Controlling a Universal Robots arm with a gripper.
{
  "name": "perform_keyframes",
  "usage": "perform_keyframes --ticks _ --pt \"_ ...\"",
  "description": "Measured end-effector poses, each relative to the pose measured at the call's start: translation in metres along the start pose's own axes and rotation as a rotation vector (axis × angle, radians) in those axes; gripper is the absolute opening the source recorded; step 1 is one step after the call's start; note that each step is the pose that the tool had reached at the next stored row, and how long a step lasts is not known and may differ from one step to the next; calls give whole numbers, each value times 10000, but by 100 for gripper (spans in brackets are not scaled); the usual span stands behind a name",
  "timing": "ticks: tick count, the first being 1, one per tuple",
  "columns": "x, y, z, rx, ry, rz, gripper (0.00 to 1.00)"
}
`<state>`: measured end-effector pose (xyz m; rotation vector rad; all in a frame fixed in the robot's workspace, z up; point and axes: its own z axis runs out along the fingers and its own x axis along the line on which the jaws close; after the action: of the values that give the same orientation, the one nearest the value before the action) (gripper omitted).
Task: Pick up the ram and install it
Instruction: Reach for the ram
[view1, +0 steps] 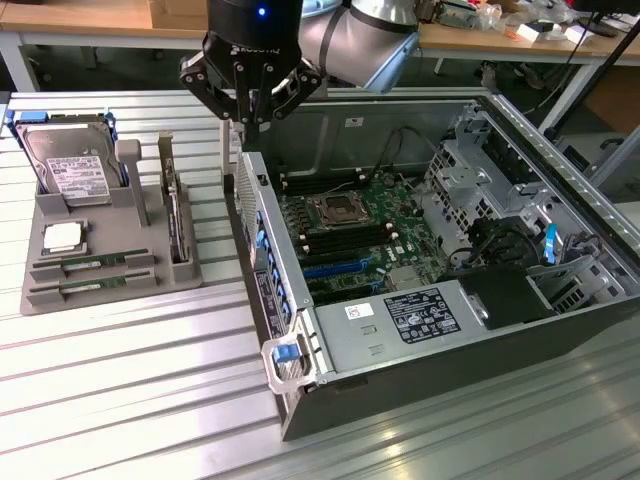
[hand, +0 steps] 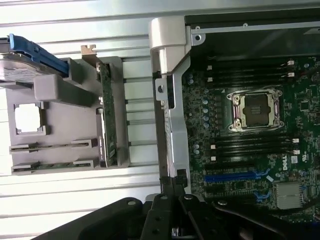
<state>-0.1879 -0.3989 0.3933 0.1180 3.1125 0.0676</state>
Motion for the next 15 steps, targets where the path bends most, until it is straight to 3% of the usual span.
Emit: perform_keyframes --ticks 15 --pt "191 -14 -6 0 1 1 11"
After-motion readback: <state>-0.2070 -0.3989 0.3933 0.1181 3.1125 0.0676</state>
